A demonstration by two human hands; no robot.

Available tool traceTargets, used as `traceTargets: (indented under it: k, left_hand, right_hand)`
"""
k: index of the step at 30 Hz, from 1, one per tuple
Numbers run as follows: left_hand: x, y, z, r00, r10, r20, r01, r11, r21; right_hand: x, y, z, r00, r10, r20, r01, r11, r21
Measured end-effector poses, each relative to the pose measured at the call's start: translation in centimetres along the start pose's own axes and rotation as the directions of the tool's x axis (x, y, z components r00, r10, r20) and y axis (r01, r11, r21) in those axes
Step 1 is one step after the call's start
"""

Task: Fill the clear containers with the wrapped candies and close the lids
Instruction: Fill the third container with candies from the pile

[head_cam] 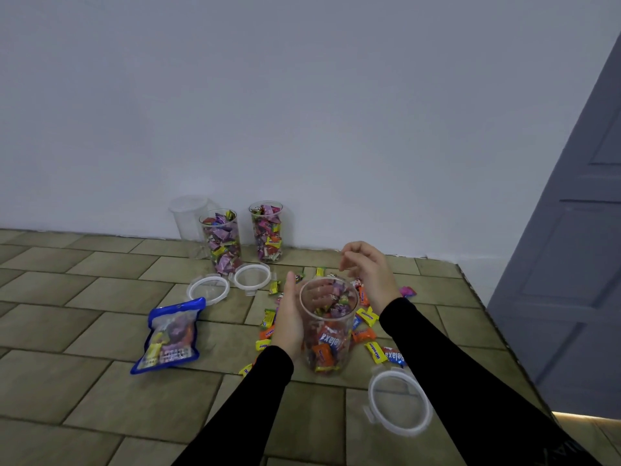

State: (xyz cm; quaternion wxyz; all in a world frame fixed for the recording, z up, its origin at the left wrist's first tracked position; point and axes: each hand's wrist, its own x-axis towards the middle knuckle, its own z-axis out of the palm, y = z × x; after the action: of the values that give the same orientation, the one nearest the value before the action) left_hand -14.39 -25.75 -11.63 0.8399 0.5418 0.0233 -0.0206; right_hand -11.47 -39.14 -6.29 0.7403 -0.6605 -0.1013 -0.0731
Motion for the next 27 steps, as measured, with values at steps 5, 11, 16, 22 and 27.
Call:
traceTargets:
  k: [5,11,16,22,27]
  left_hand:
    - [1.1,0.0,-1.9,0.985,0.070,-0.157,-0.030,0.969,0.245]
    - [4.4,-0.5,-3.7,0.975,0.187,-0.117,-0.072,0.772,0.632]
    - [6.6,-0.9,-4.7,0.988,0.153,-0.020,-0.002,0.140,0.990]
    - [9.5,-1.5,-3.7,0.996,-0.032,-0.084,0.083,-0.016,0.996]
    - [11.2,-2.7,-3.8,0.996,-0.030,-0.087,0.086,-0.032,0.996]
  right_hand:
    - [1.4,2.9,-0.7,0.985,0.133,-0.111,-0.151,0.973,-0.175]
    - [3.5,7.2,-1.2,0.991,0.124,0.042,-0.082,0.839,-0.539]
    - [5.4,9.6,-1.2,0.954,0.157,0.254,0.168,0.419,-0.892]
    - [7.8,11.5,-0.9,0.892,0.336,0.304,0.251,0.192,-0.949]
    - [9.2,12.7,-0.7,0.867,0.372,0.332,0.323,0.087,-0.942]
